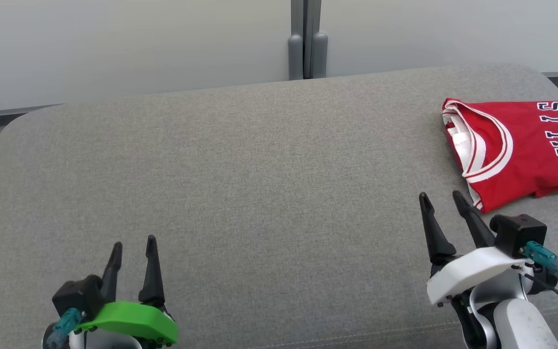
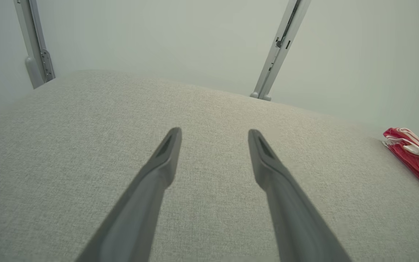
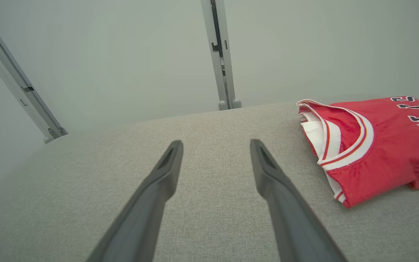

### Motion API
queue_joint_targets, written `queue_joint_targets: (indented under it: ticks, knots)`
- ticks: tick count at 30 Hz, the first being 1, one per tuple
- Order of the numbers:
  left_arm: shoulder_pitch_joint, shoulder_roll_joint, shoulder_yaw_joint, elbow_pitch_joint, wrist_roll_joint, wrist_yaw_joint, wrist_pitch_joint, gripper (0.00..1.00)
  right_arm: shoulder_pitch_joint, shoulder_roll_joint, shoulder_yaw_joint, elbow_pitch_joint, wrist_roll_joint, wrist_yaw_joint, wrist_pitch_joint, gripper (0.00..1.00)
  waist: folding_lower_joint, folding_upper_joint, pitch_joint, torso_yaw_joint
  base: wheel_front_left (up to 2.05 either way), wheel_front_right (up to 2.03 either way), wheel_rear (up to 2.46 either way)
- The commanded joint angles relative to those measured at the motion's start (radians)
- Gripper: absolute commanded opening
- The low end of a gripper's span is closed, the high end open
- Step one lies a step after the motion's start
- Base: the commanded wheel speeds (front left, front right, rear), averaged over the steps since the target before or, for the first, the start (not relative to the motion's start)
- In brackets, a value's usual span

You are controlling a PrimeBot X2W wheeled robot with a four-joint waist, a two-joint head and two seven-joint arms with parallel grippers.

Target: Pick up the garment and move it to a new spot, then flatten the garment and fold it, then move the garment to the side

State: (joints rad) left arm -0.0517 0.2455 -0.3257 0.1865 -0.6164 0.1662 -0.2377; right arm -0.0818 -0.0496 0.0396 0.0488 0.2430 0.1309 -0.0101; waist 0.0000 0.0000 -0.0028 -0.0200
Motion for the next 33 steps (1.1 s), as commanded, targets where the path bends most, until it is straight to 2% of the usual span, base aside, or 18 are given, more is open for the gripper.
queue_joint_targets:
  ticks: [1, 4, 33]
  knots:
    - [0.003, -0.005, 0.0, 0.01, -0.003, -0.001, 0.001, 0.0, 0.002, 0.001, 0.0, 0.01, 0.003, 0.0, 0.0, 0.0, 0.0, 0.0, 0.0, 0.0, 0.0, 0.0, 0.0]
    - [0.013, -0.017, -0.003, 0.031, -0.009, -0.002, 0.003, 0.0, 0.02, 0.004, 0.0, 0.037, 0.012, 0.0, 0.003, 0.0, 0.0, 0.0, 0.0, 0.0, 0.0, 0.0, 0.0]
    - [-0.055, -0.078, 0.13, 0.075, -0.35, -0.102, 0.099, 0.0, -0.047, 0.002, -0.085, 0.136, 0.468, 0.0, 0.072, 0.0, 0.0, 0.0, 0.001, 0.005, 0.0, 0.0, 0.0]
